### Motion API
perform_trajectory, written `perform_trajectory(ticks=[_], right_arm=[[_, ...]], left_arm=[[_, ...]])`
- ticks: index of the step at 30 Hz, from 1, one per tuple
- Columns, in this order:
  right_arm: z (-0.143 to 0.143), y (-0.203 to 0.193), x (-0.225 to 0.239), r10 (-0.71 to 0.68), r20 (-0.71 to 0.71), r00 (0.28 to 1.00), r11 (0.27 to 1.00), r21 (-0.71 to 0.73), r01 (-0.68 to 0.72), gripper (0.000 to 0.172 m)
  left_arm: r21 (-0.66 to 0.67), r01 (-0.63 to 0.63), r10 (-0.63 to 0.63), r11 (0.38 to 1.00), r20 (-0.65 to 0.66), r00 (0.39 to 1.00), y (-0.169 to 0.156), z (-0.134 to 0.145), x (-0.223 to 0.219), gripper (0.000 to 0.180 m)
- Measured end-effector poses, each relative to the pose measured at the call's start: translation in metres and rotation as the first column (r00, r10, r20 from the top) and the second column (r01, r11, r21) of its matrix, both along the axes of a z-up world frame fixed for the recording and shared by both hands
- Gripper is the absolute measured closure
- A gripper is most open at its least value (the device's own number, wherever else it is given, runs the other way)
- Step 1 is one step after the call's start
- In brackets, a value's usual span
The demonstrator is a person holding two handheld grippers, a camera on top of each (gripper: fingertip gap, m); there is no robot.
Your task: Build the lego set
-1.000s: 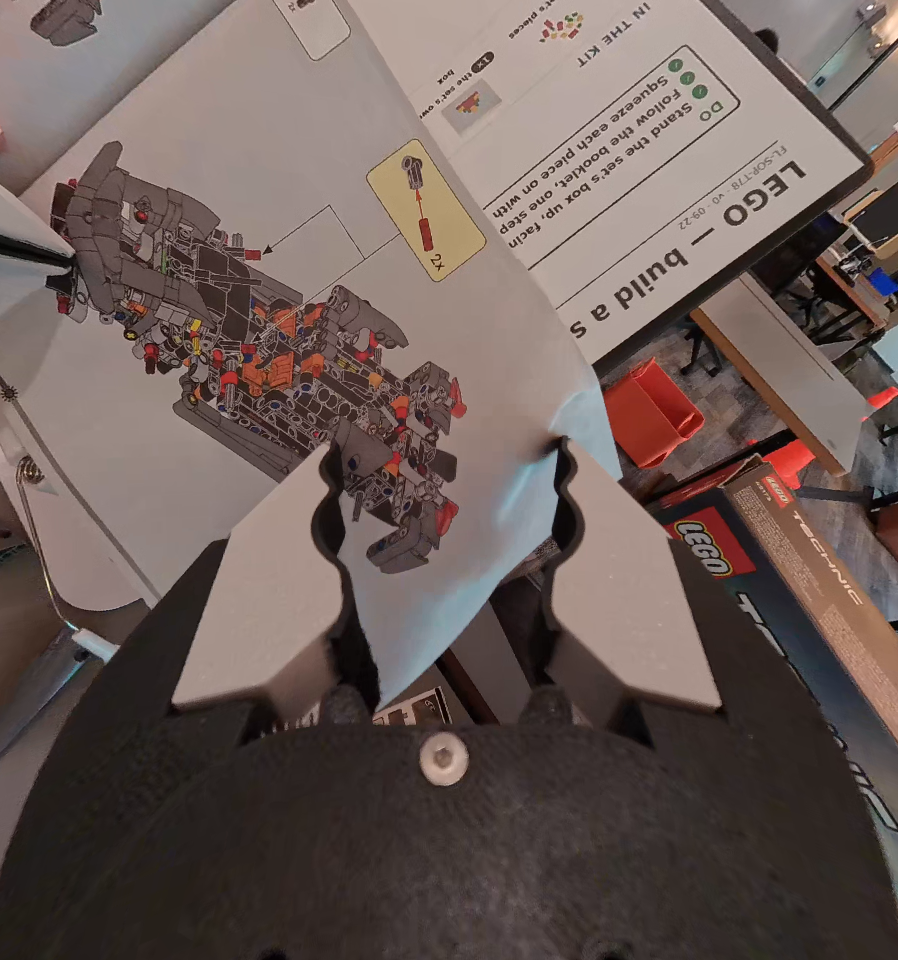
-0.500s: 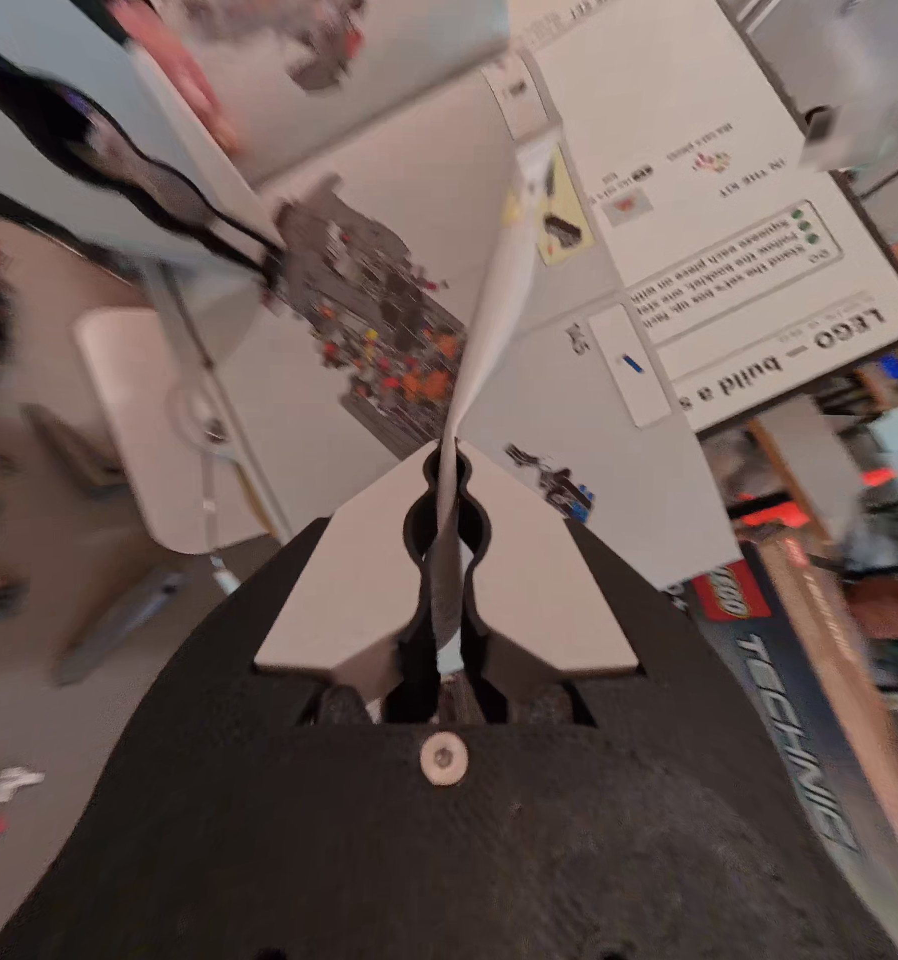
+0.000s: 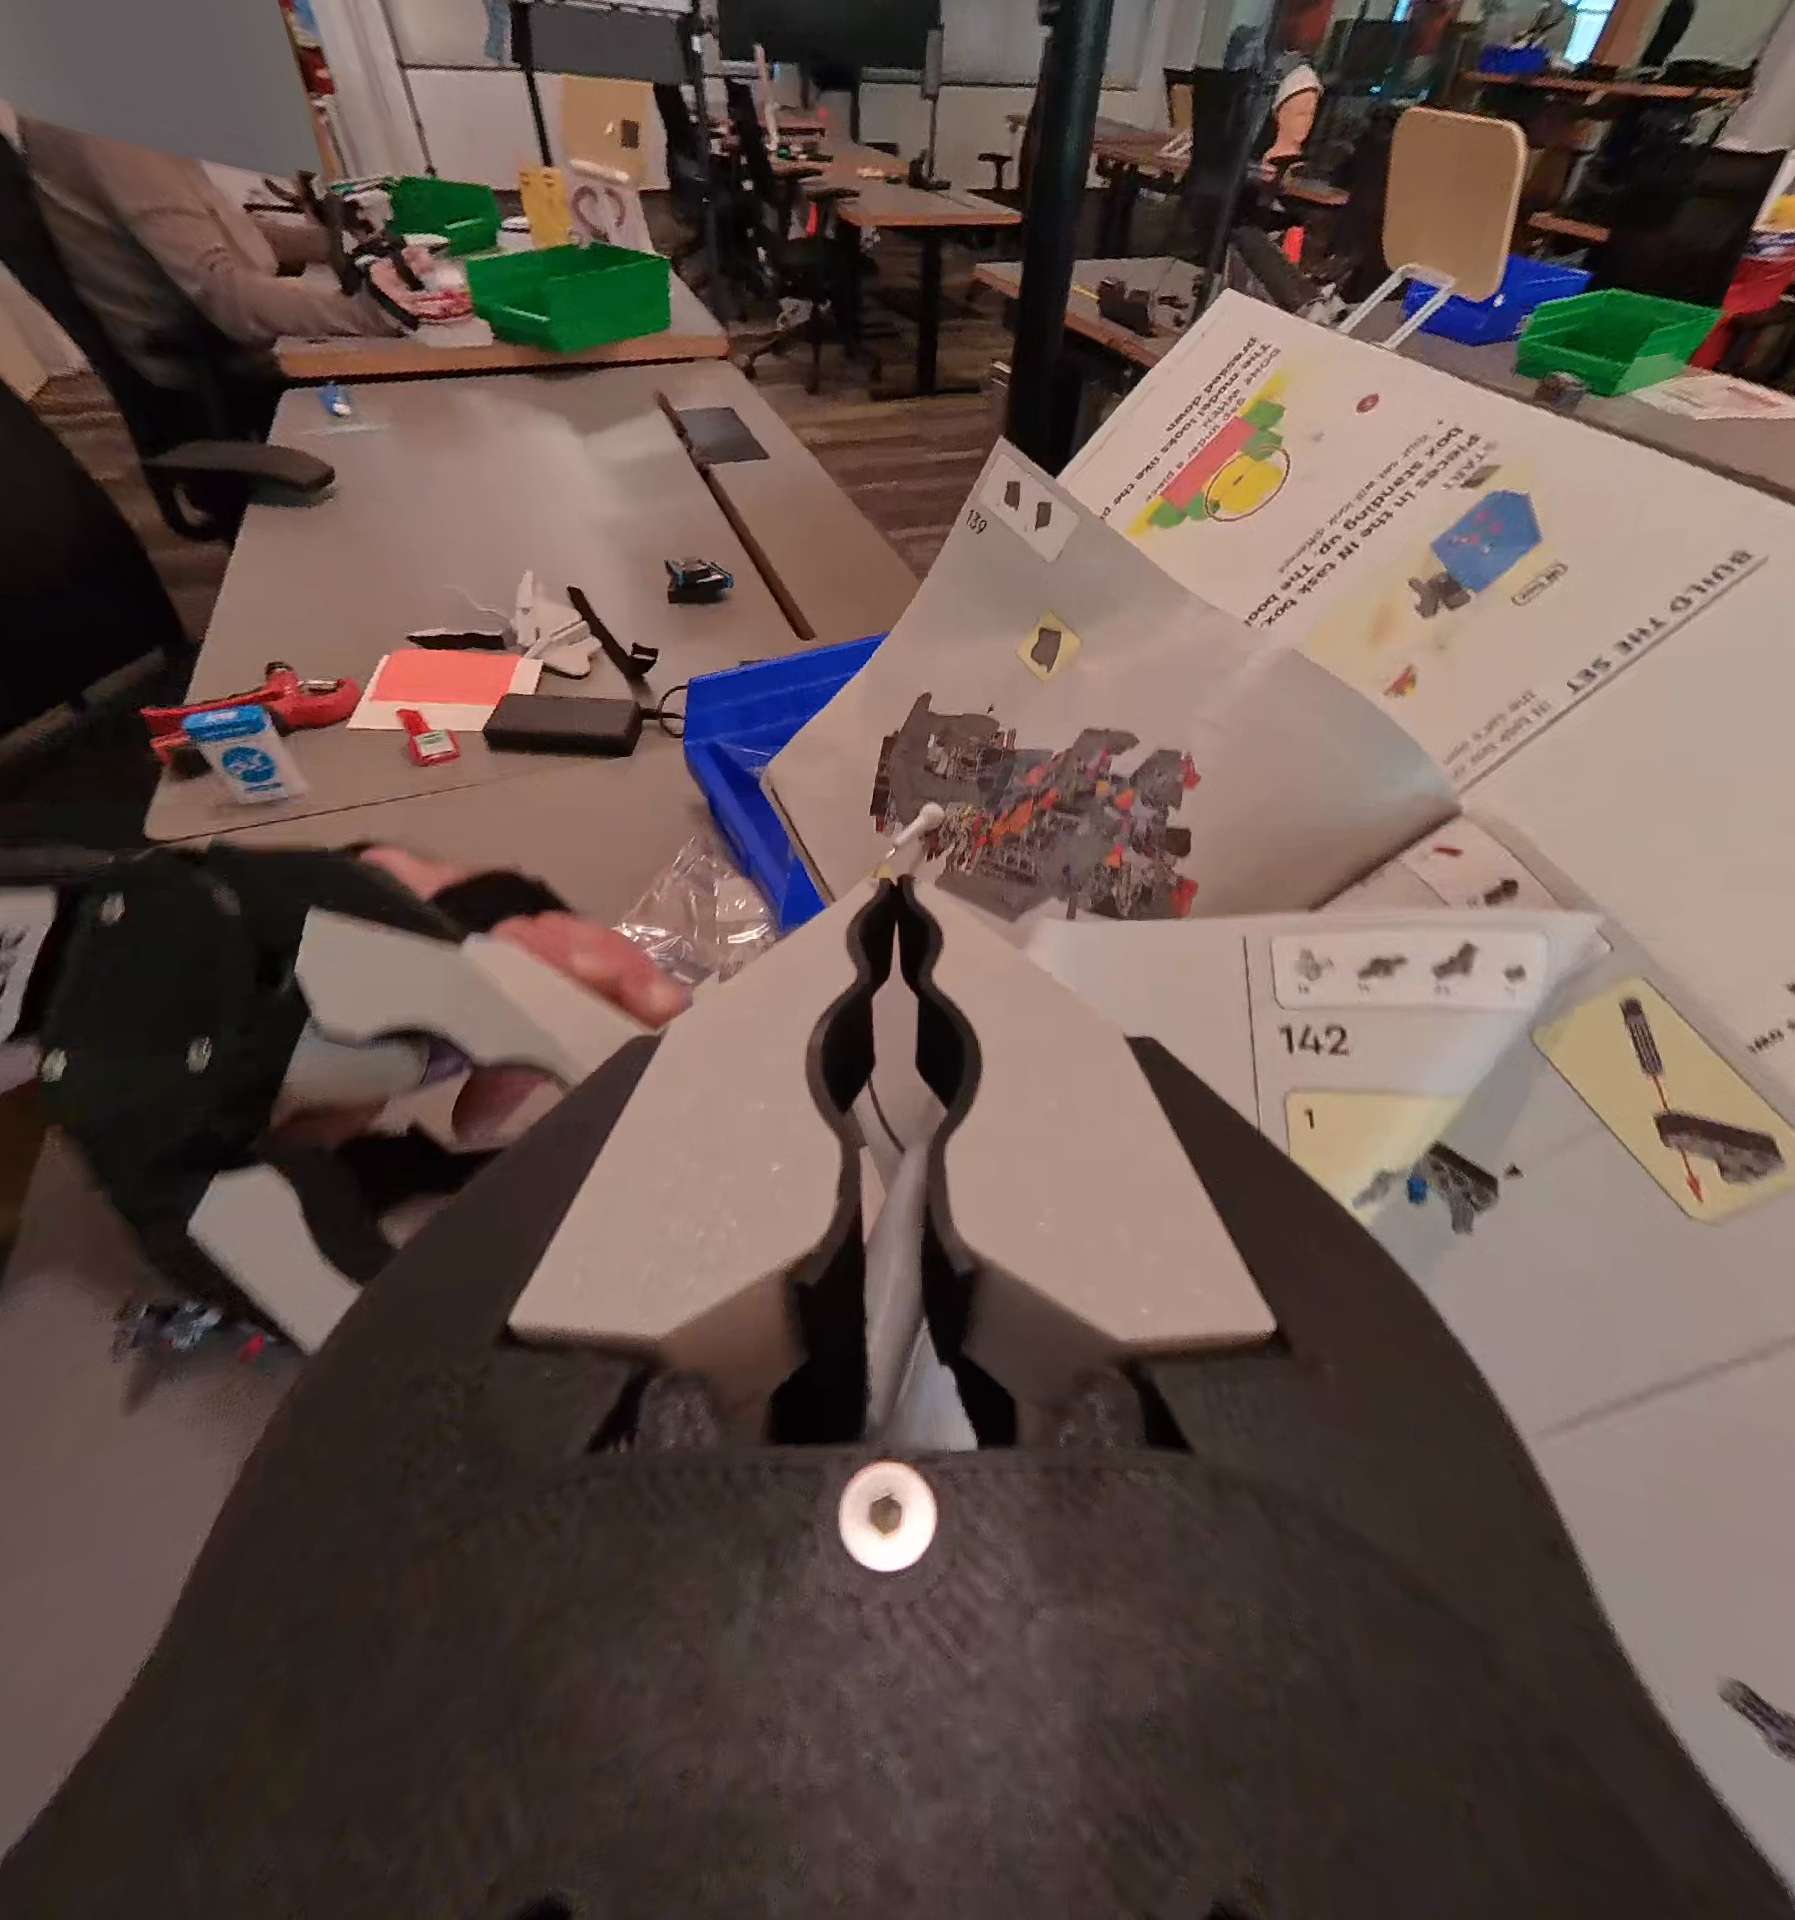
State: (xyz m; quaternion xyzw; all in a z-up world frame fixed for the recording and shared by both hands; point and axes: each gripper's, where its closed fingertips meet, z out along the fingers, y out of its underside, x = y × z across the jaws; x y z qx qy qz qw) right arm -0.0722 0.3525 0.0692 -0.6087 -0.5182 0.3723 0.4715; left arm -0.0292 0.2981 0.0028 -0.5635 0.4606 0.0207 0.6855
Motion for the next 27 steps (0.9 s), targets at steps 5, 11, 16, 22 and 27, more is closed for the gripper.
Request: perform_trajectory(ticks=[5,11,16,22,27], right_arm=[[0.001,0.002,-0.022,-0.069,-0.001,0.998,0.998,0.008,0.069,0.172],[0.005,-0.001,-0.025,-0.109,0.007,0.994,0.993,0.056,0.109,0.147],[0.047,-0.014,-0.007,-0.161,-0.108,0.981,0.937,0.295,0.186,0.101],[0.067,-0.081,0.018,-0.014,-0.176,0.984,0.846,0.523,0.105,0.141],[-0.034,-0.095,-0.025,0.096,0.203,0.974,0.917,0.364,-0.166,0.143]], left_arm=[[-0.031,-0.026,0.029,0.999,0.097,0.995,0.014,-0.006,0.016,0.114],[-0.085,0.031,-0.006,0.996,0.284,0.959,0.029,0.014,0.01,0.18],[-0.095,0.041,-0.013,0.995,0.276,0.961,0.02,0.018,-0.015,0.18],[-0.15,-0.017,0.069,0.989,0.349,0.935,0.015,0.029,-0.097,0.18],[-0.239,-0.065,0.164,0.969,0.427,0.889,0.027,0.02,-0.167,0.18]])
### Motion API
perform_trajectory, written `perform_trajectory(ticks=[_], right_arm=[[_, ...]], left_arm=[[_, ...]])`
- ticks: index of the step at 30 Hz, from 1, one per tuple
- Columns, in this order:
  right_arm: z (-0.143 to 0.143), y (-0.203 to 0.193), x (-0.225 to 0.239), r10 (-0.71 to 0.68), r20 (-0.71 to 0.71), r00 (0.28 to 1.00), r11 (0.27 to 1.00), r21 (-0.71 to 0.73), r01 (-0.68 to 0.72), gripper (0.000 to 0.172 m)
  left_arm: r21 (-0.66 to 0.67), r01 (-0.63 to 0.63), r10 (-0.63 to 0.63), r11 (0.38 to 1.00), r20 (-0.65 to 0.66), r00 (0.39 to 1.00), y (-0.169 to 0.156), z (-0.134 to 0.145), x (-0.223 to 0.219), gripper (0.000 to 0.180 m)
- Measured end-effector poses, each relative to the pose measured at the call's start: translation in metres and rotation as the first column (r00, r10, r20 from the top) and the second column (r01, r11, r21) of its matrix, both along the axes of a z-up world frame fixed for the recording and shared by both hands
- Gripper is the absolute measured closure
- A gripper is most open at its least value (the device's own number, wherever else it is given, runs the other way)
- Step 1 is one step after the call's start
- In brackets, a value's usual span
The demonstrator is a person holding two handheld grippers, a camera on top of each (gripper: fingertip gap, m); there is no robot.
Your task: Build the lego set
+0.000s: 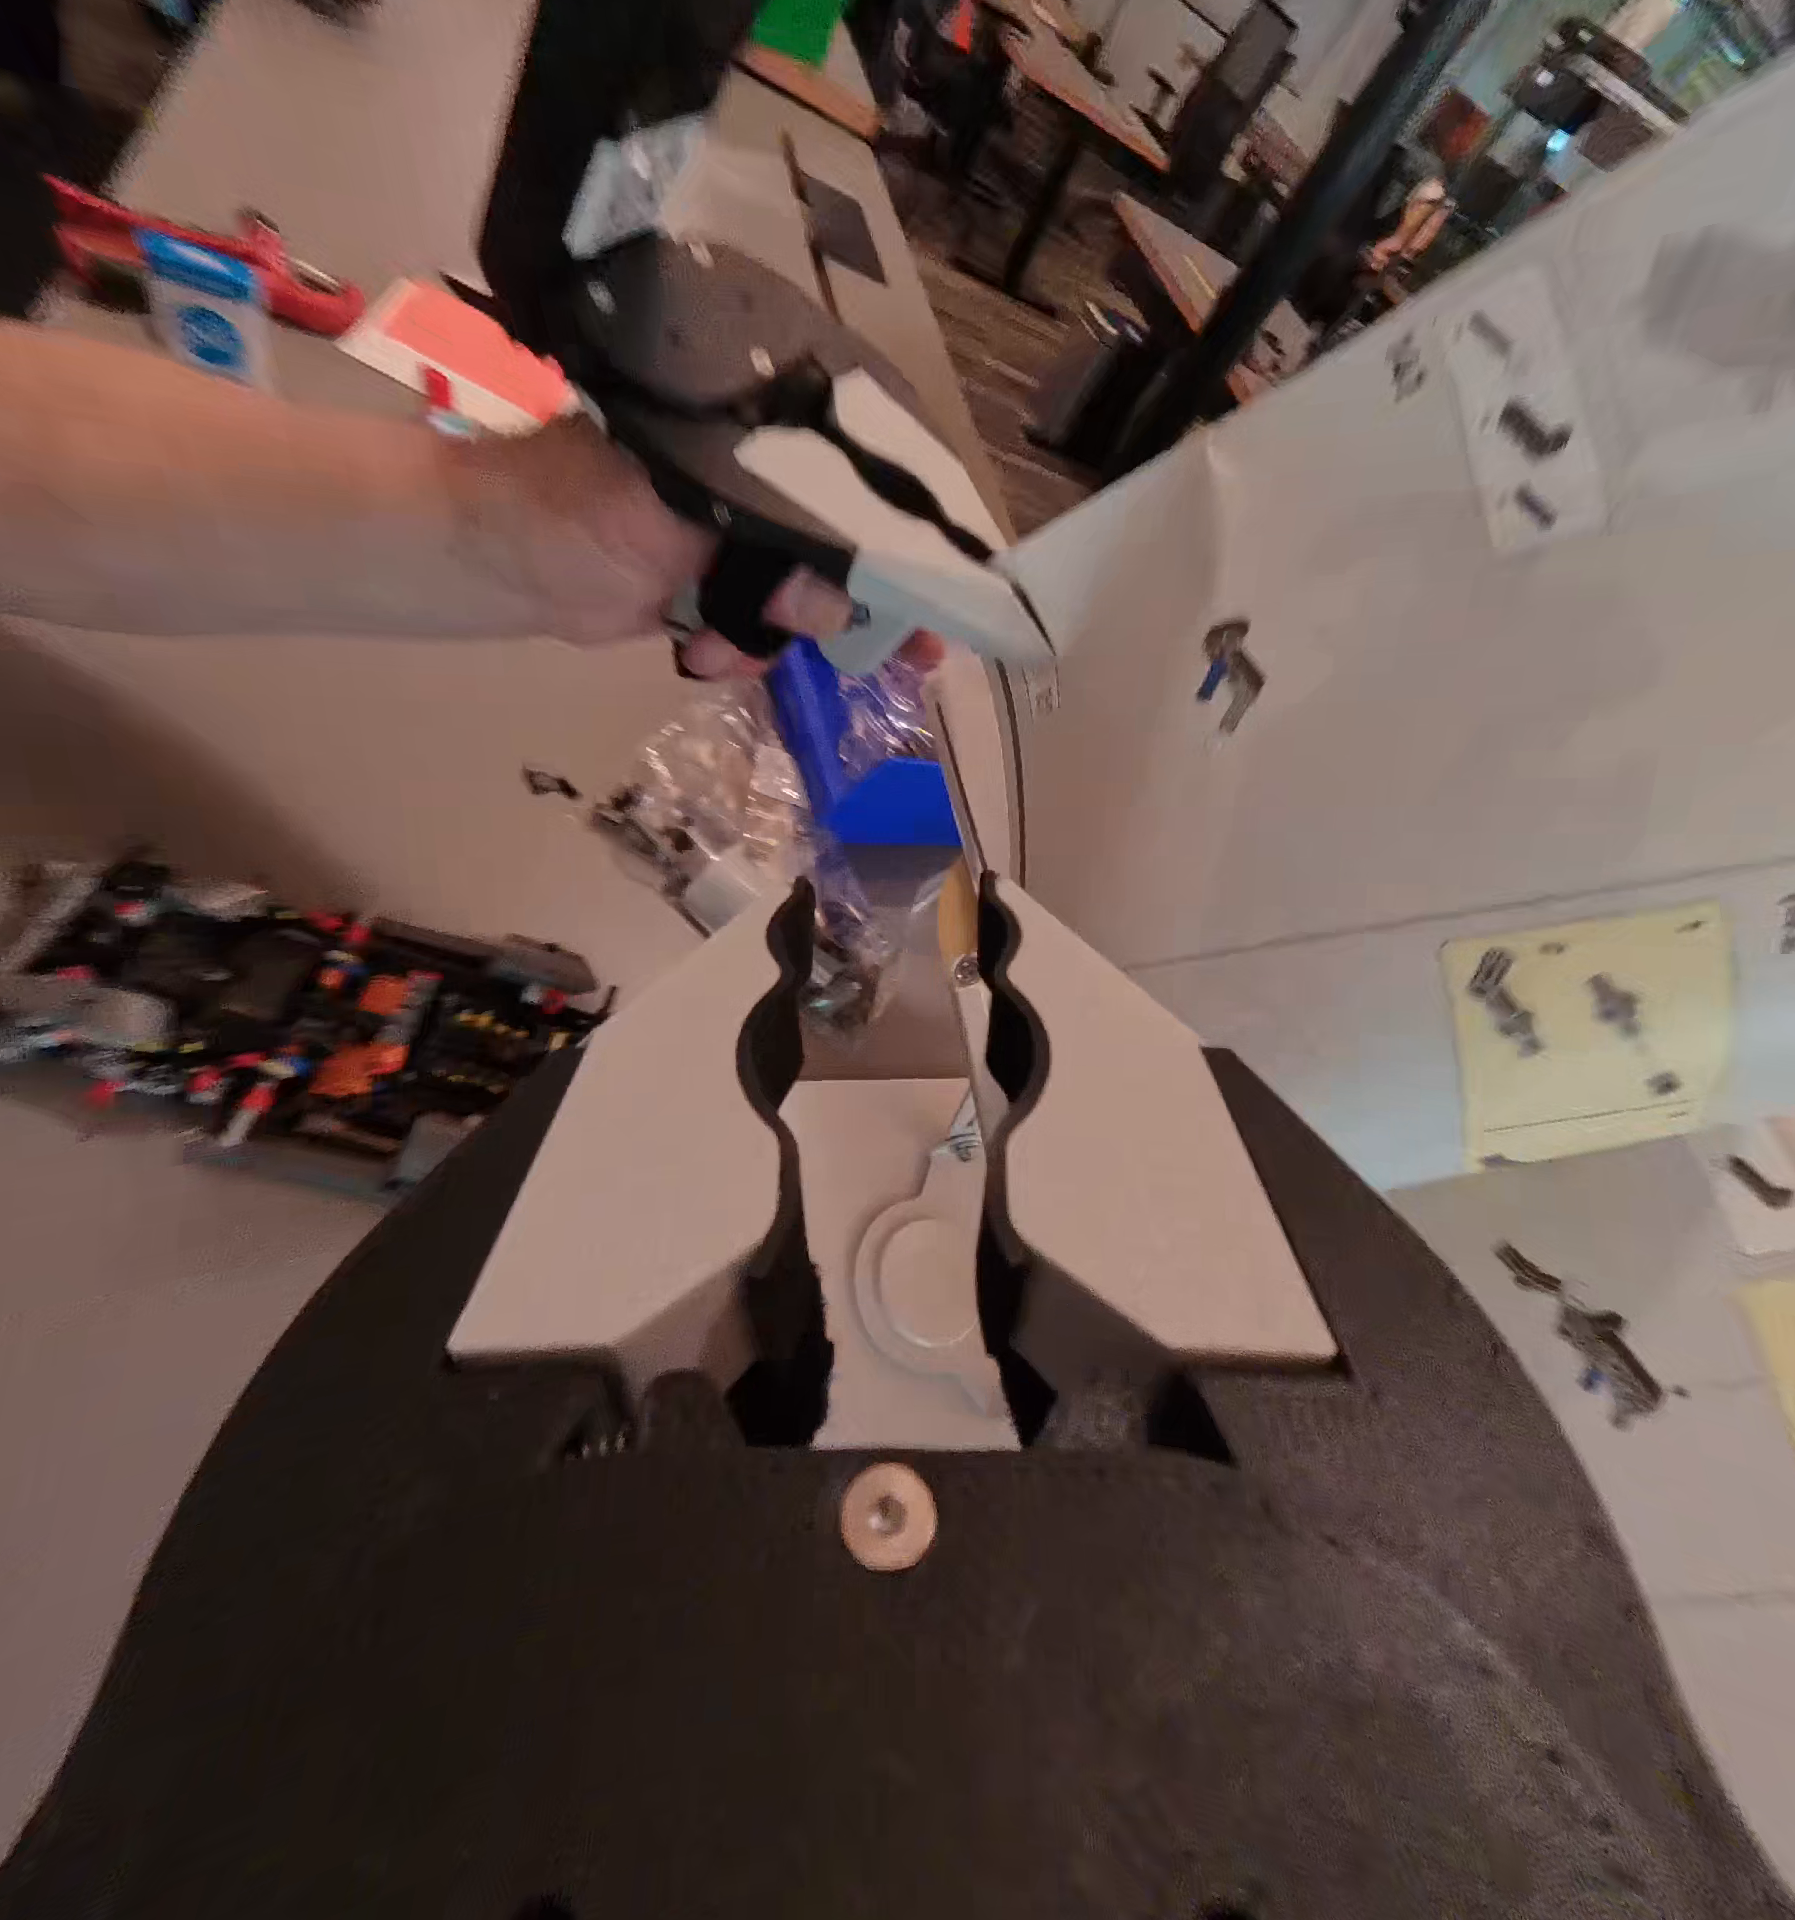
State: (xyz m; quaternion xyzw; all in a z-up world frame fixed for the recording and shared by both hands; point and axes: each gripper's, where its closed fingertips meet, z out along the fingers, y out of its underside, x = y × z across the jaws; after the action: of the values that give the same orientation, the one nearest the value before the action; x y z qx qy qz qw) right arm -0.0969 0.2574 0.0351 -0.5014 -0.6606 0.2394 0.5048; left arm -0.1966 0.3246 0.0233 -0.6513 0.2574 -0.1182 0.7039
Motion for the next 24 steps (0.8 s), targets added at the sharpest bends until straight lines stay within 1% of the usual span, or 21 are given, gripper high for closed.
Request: perform_trajectory(ticks=[1,2,4,5,6,8,11,13,15,17,19,22,23,24], right_arm=[[-0.016,0.006,-0.013,-0.025,0.022,0.999,1.0,0.011,0.024,0.144],[-0.033,0.013,-0.027,-0.057,0.049,0.997,0.998,0.019,0.056,0.139],[-0.054,0.037,-0.05,-0.167,0.061,0.984,0.984,0.073,0.162,0.143],[-0.063,0.05,-0.06,-0.221,0.073,0.972,0.973,0.09,0.214,0.144],[-0.073,0.063,-0.068,-0.272,0.092,0.958,0.96,0.094,0.264,0.145],[-0.089,0.079,-0.082,-0.318,0.136,0.938,0.948,0.056,0.313,0.15],[-0.094,0.102,-0.09,-0.399,0.152,0.904,0.917,0.055,0.396,0.155],[-0.094,0.103,-0.09,-0.422,0.164,0.892,0.906,0.102,0.41,0.153],[-0.097,0.101,-0.087,-0.438,0.183,0.88,0.899,0.114,0.423,0.148],[-0.099,0.095,-0.084,-0.425,0.198,0.883,0.905,0.079,0.418,0.144],[-0.102,0.098,-0.081,-0.451,0.215,0.866,0.893,0.103,0.439,0.141],[-0.104,0.097,-0.087,-0.452,0.226,0.863,0.892,0.105,0.439,0.148],[-0.104,0.1,-0.089,-0.46,0.232,0.857,0.888,0.132,0.441,0.152],[-0.104,0.102,-0.092,-0.468,0.237,0.851,0.883,0.17,0.438,0.163]], left_arm=[[-0.018,-0.007,0.008,1.0,0.027,1.0,0.003,-0.004,-0.012,0.18],[-0.032,-0.02,0.022,0.999,0.045,0.999,0.006,-0.008,-0.023,0.18],[-0.051,-0.039,0.043,0.998,0.082,0.996,0.012,-0.018,-0.043,0.18],[-0.063,-0.061,0.065,0.996,0.08,0.995,0.016,-0.025,-0.052,0.18],[-0.07,-0.078,0.083,0.994,0.073,0.994,0.019,-0.032,-0.059,0.18],[-0.087,-0.085,0.094,0.993,0.1,0.991,0.024,-0.04,-0.071,0.18],[-0.097,-0.065,0.075,0.993,0.109,0.991,0.028,-0.046,-0.076,0.18],[-0.082,-0.063,0.071,0.995,0.103,0.992,0.03,-0.045,-0.075,0.18],[-0.057,-0.047,0.053,0.997,0.107,0.993,0.031,-0.037,-0.074,0.18],[-0.03,-0.036,0.039,0.999,0.109,0.993,0.035,-0.026,-0.072,0.18],[-0.008,-0.025,0.025,1.0,0.094,0.995,0.042,-0.014,-0.067,0.18],[0.012,-0.003,0.003,1.0,0.051,0.999,0.049,0.003,-0.052,0.18],[0.009,-0.005,0.005,1.0,0.027,1.0,0.052,0.006,-0.047,0.18],[0.004,-0.01,0.01,1.0,0.005,1.0,0.054,0.009,-0.044,0.18]])
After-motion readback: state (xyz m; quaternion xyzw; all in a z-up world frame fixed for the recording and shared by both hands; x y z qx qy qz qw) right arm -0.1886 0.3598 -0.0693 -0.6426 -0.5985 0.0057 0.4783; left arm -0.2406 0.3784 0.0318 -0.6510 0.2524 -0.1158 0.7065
